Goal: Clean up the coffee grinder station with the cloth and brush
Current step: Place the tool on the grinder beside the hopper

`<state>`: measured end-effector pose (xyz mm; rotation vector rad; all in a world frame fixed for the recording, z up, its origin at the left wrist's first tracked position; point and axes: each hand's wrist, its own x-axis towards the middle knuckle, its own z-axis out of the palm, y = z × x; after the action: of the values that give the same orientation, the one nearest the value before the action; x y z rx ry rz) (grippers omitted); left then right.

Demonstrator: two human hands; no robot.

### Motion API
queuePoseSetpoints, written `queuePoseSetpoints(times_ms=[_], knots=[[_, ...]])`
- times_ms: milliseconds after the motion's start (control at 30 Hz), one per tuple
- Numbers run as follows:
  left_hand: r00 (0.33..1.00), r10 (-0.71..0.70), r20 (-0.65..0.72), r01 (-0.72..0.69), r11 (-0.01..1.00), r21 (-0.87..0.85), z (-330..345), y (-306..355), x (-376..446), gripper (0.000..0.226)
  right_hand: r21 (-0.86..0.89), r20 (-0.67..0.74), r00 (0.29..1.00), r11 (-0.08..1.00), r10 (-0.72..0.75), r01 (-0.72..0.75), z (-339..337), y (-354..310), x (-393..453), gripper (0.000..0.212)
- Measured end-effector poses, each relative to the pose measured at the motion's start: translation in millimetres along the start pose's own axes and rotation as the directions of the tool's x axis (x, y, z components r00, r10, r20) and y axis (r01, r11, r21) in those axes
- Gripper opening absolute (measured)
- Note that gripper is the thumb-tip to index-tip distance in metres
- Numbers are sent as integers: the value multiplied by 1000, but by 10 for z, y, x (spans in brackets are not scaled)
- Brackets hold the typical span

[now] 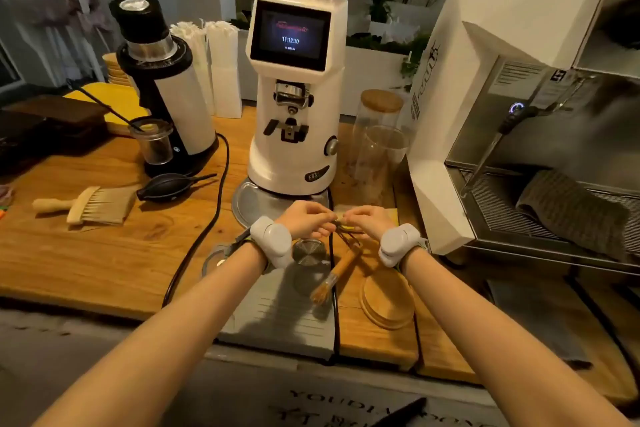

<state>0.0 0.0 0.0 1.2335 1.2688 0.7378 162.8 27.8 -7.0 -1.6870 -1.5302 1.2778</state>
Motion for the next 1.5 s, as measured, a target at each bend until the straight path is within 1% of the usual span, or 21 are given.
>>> queuePoseSetpoints(times_ms=[100, 167, 233, 300, 367, 433, 533, 600, 667, 733, 800, 900, 967, 1000, 1033, 1100, 1167, 1200, 1300, 1367, 1500], knots=[[1000, -2, -22, 2, 1000, -7, 28, 26, 16, 30, -27, 12, 1000, 999, -22, 22, -28, 46, 40, 20], [1000, -7, -10, 6, 999, -52, 34, 44, 26, 28, -56, 48, 999, 998, 15, -13, -27, 90, 59, 20], [1000, -13, -7, 13, 998, -53, 37, 51, 35, 27, -64, 74, 995, 996, 63, -58, -34, 152, 88, 23], [1000, -12, -5, 12, 999, -37, 37, 49, 57, 27, -62, 84, 994, 996, 73, -68, -44, 188, 127, 26], [1000, -9, -11, 9, 1000, -19, 41, 43, 78, 27, -83, 93, 993, 995, 70, -63, -52, 199, 167, 21], [1000, -10, -15, 10, 1000, -9, 54, 38, 100, 27, -122, 101, 992, 990, 77, -65, -50, 189, 189, 10], [1000, -22, -14, 22, 1000, 12, 64, 25, 134, 26, -162, 110, 990, 984, 92, -73, -30, 180, 180, 3], [999, -31, -16, 32, 999, 32, 66, 13, 154, 23, -163, 104, 990, 984, 93, -75, -27, 181, 173, 4], [999, -26, -39, 28, 998, 54, 68, 17, 168, 15, -84, 97, 992, 994, 81, -73, -45, 169, 183, 18], [998, -21, -58, 23, 999, 48, 73, 38, 181, 10, -15, 76, 996, 999, 54, -53, -79, 118, 177, 24], [998, -16, -64, 20, 999, 51, 90, 69, 198, 13, -10, 35, 999, 1000, 4, -4, -134, 37, 186, 25], [997, -54, -55, 60, 993, 102, 134, 125, 200, 29, -9, -9, 998, 998, -59, 59, -206, -127, 199, 19], [995, -95, -31, 98, 986, 134, 181, 163, 188, 40, 39, -4, 996, 995, -92, 92, -238, -251, 186, 18], [994, -112, -14, 113, 983, 148, 207, 181, 183, 41, 73, 0, 994, 992, -106, 106, -246, -305, 170, 18], [993, -120, -1, 119, 980, 162, 233, 195, 188, 38, 109, 8, 993, 987, -119, 118, -258, -357, 153, 18], [994, -112, 13, 108, 980, 169, 265, 215, 198, 26, 190, 34, 989, 973, -143, 134, -264, -457, 121, 17], [996, -81, 26, 77, 988, 134, 299, 252, 202, 11, 272, 63, 984, 952, -164, 141, -289, -547, 93, 13], [998, -65, 22, 62, 991, 120, 320, 283, 197, 8, 280, 70, 981, 947, -180, 154, -316, -586, 89, 14], [999, -32, -28, 35, 995, 92, 342, 425, 169, 18, 275, 89, 963, 936, -254, 221, -398, -694, 97, 17], [998, -4, -63, 9, 996, 87, 339, 518, 140, 20, 281, 88, 950, 922, -301, 266, -441, -758, 96, 13], [986, 43, -159, -35, 998, 52, 341, 677, 130, 21, 285, 85, 923, 897, -375, 338, -534, -900, 110, 13]])
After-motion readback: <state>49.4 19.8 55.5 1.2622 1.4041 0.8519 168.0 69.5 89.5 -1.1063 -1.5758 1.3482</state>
